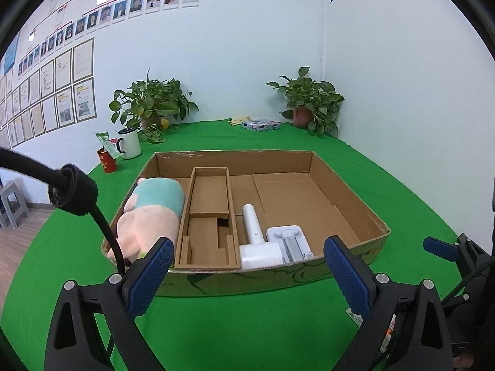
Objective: Organize objects
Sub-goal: 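Move both grippers to the long white-and-green medicine box, then close both grippers on the medicine box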
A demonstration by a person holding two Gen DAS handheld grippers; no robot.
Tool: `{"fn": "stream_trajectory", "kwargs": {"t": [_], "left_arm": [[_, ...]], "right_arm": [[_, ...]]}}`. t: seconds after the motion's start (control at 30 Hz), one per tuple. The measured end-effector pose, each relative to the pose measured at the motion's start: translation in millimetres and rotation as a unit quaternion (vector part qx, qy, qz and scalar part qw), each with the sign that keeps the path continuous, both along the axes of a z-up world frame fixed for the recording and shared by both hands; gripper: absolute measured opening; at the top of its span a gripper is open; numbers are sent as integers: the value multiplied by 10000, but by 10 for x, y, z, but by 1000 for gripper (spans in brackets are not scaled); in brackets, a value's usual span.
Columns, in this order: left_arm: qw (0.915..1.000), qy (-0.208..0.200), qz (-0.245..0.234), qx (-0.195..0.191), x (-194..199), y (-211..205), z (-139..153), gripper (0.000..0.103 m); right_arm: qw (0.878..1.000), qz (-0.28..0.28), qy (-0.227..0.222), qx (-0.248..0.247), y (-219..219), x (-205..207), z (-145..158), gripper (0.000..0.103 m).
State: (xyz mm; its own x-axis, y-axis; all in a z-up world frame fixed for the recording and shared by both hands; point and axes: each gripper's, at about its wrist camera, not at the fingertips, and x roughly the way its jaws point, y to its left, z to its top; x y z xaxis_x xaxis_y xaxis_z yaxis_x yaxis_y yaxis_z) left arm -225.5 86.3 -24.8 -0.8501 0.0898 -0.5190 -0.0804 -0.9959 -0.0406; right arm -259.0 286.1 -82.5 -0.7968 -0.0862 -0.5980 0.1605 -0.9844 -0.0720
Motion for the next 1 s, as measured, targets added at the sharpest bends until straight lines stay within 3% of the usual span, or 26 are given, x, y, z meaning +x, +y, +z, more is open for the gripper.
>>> {"fn": "stream_trajectory", "kwargs": {"t": [0.27,0.37,0.57,0.77,0.8,0.9,1.0], "left_arm": [[9999,-35,144,25,186,-76,-81,98],[9984,-347,-229,373,213,-101,-187,98],[9876,-1053,-797,843,255,-117,-585,98],[9767,-1435,-1189,1067,263,5,-876,97],[9757,-1470,-1205,1086,250,12,-898,97],[9735,-1542,-1227,1158,242,15,-949,97],[9718,-1583,-1243,1229,235,-23,-975,97]], "right_arm": [[9997,206,150,-61,-55,234,-48,102],[9975,619,100,-310,-13,370,-122,102],[9971,490,-406,-418,353,633,-467,102],[9938,626,-798,-450,510,765,-630,102],[9936,634,-823,-433,491,784,-641,99],[9943,551,-914,-62,373,769,-702,62],[9927,762,-930,-127,232,758,-710,61]]}}
